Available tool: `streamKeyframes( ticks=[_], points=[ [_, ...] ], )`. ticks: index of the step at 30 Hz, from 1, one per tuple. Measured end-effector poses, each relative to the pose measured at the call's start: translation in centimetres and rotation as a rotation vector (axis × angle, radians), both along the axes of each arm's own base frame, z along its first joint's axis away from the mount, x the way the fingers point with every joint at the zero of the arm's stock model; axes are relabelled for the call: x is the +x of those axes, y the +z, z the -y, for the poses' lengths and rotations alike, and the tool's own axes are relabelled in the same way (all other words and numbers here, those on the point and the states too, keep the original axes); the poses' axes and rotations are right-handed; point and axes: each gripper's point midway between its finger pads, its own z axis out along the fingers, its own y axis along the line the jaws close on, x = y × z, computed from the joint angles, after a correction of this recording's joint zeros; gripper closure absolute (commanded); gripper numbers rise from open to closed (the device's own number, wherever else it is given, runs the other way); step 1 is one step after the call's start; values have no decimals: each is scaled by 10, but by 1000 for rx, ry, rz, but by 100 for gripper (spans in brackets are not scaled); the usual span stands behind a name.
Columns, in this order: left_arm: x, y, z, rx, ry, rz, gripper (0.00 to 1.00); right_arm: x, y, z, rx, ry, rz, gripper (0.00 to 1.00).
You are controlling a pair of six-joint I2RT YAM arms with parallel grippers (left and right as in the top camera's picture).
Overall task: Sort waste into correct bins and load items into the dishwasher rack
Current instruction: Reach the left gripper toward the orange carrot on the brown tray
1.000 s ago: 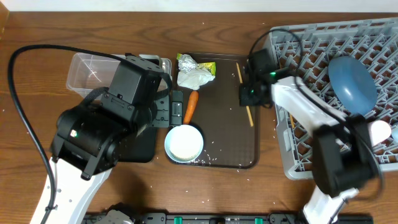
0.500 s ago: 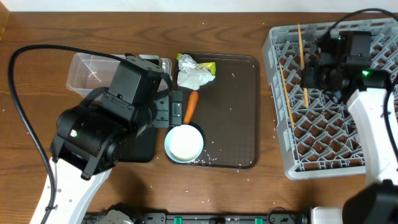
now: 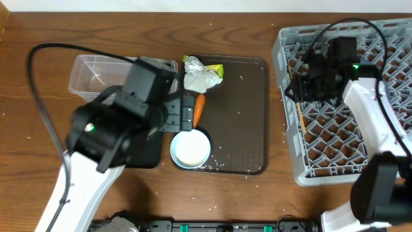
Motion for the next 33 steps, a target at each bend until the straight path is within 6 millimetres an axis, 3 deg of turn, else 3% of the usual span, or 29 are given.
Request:
streamKeyframes(
  ticks=[6,9,10,13,14,21,26,33],
  points=[
    [0,-64,11,76,-32,-169,7,-10,78,-4,37,-26,201,41],
    [-8,-94,20,121,-69,-257,8,-17,104,-4,63,-72,259,21],
    [-11,-103,24,136,-82,-281,8,-19,110,-3,69,-91,271,22],
    [-16,-127,35,164,-119,-322,12,-20,117,1,88,-147,277,36],
    [-18,-136,39,172,-129,-333,16,-20,118,4,96,-177,273,37],
    [-26,-188,70,193,-202,-381,19,-19,117,16,119,-277,249,37],
    [-23,-200,91,183,-244,-360,23,-20,117,16,124,-288,245,37],
    [-24,-216,93,211,-250,-394,23,-24,113,16,126,-297,220,36]
  ],
)
